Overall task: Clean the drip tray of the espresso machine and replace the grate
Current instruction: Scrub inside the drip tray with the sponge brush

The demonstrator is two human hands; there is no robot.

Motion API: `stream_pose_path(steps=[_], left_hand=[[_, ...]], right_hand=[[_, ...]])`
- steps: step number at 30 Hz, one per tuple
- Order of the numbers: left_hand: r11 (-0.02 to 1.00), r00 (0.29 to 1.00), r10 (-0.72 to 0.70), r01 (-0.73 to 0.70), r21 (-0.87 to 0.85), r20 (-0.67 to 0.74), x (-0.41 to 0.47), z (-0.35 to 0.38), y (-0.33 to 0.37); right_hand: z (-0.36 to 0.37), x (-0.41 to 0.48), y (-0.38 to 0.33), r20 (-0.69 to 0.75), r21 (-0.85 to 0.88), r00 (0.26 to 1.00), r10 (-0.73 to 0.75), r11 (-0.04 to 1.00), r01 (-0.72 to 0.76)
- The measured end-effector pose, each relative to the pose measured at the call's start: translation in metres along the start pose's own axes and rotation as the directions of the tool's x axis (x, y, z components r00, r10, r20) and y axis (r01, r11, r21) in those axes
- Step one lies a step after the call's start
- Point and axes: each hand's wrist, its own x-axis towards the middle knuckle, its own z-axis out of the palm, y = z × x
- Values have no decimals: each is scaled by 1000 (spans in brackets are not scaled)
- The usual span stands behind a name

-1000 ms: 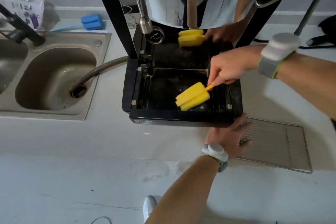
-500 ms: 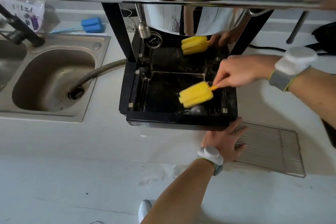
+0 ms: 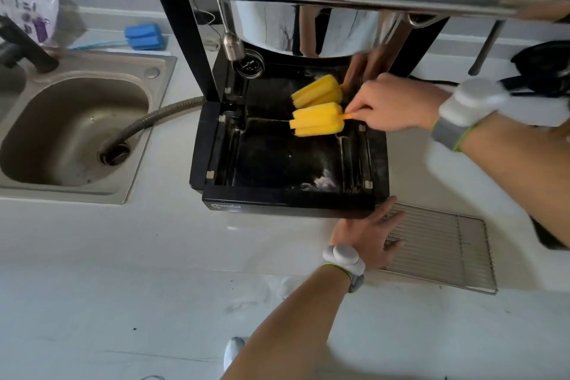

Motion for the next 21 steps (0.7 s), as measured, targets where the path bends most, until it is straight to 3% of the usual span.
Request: stream_pose_path(steps=[2, 5, 7, 12, 14, 17, 21], left_hand=[[1000, 1000, -2, 2, 0, 6, 0, 0, 1], [999, 1000, 11, -10, 40, -17, 2, 1, 1], [999, 1000, 12, -10, 47, -24, 2, 1, 1], [999, 1000, 10, -9, 38, -20, 0, 1, 2], [1000, 1000, 8, -7, 30, -13, 1, 1, 2], [999, 1000, 11, -11, 33, -5, 1, 3, 1], [1000, 1000, 0, 0, 11, -17, 2, 3, 0]], right_hand=[[11, -1, -7, 22, 30, 999, 46, 998, -46], [3, -16, -3, 286, -57, 956, 58, 997, -44], [-12, -20, -1, 343, -149, 939, 41, 989, 11], [-23, -2, -17, -4, -55, 992, -125, 991, 125], [-10, 8, -37, -5, 67, 981, -196, 978, 196], [15, 14, -54, 205, 151, 929, -309, 947, 282], [4, 13, -15, 482, 62, 869, -116, 993, 98]])
